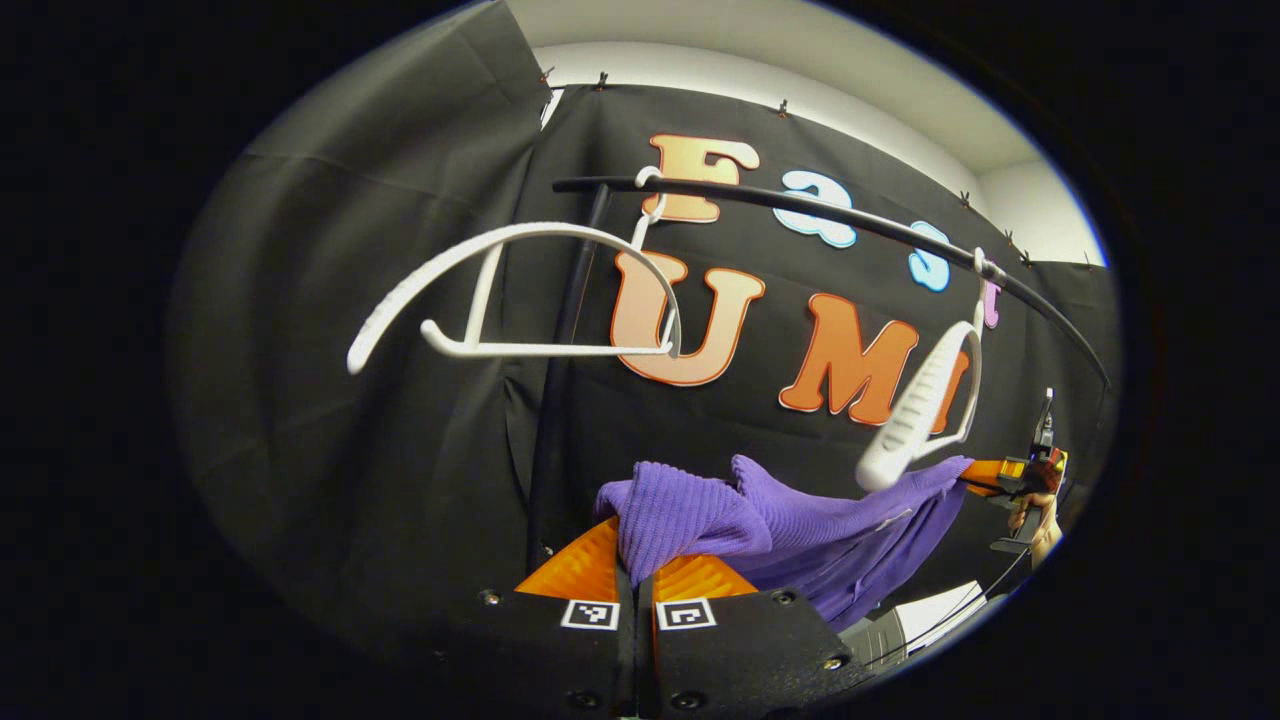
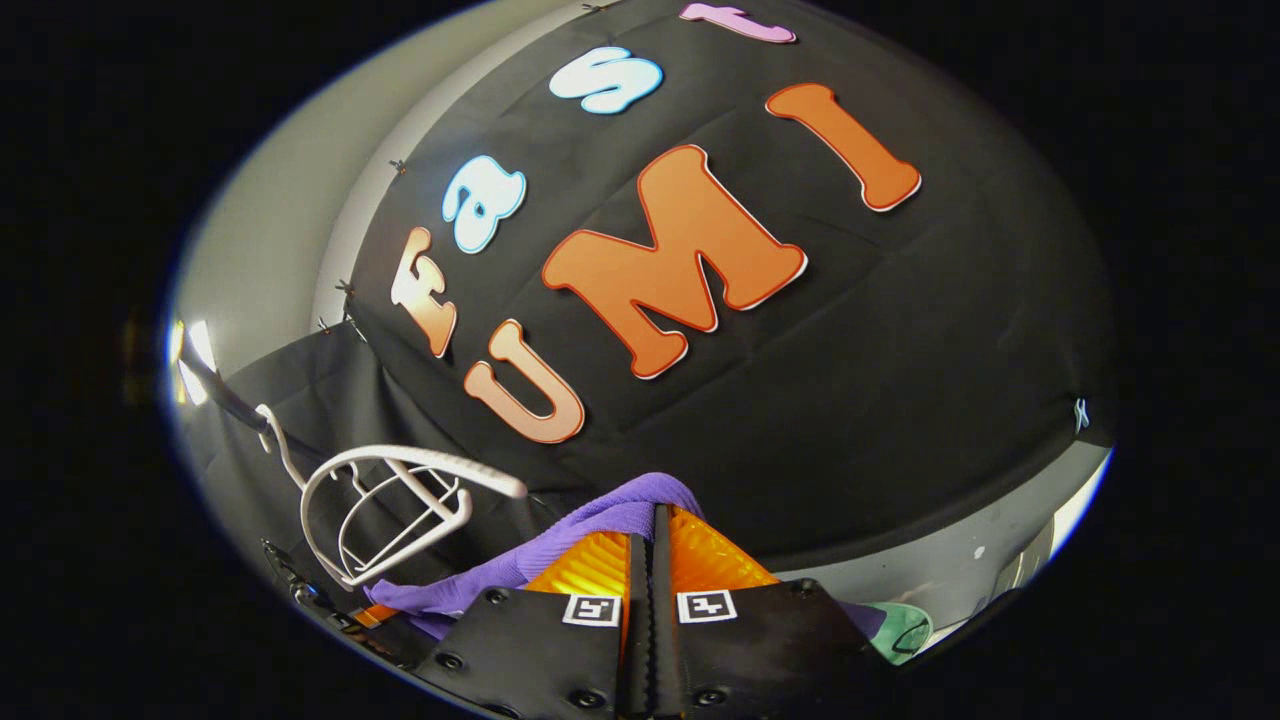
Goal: Grasp the clothes on the hanger with both hands and then place them into the laundry hamper below.
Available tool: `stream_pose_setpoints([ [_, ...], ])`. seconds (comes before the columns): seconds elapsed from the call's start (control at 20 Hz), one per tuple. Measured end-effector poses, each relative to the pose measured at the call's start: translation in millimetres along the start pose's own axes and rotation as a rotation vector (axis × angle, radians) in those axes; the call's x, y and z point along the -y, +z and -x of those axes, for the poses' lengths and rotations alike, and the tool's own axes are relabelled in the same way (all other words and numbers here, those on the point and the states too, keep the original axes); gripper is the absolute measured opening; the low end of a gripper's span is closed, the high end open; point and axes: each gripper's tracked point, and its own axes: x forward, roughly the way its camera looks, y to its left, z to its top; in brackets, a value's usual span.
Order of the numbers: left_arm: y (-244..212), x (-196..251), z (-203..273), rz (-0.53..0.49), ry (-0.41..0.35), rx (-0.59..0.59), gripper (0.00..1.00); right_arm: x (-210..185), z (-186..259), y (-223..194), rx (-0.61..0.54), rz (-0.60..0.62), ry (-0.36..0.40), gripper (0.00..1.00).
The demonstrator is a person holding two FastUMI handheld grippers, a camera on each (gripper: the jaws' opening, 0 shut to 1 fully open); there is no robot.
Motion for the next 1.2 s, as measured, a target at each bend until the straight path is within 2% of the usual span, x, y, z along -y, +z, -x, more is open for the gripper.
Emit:
stream_pose_setpoints([
  [0.25, -22.1, 8.7, 7.6, -0.025, -0.007, -0.040, 0.00, 15.0, 15.7, -24.6, -0.023, 0.001, -0.040, 0.07],
  [0.45, -44.9, 28.3, 6.5, -0.038, -0.042, -0.090, 0.00, 24.4, 29.7, -53.2, -0.048, 0.031, -0.074, 0.07],
  [0.95, -84.6, 110.5, -13.4, -0.055, -0.204, -0.153, 0.00, 22.7, 61.6, -98.2, -0.092, 0.093, -0.132, 0.07],
  [1.2, -102.6, 162.7, -31.2, -0.129, -0.302, -0.192, 0.00, 22.9, 75.0, -117.6, -0.084, 0.124, -0.188, 0.07],
])
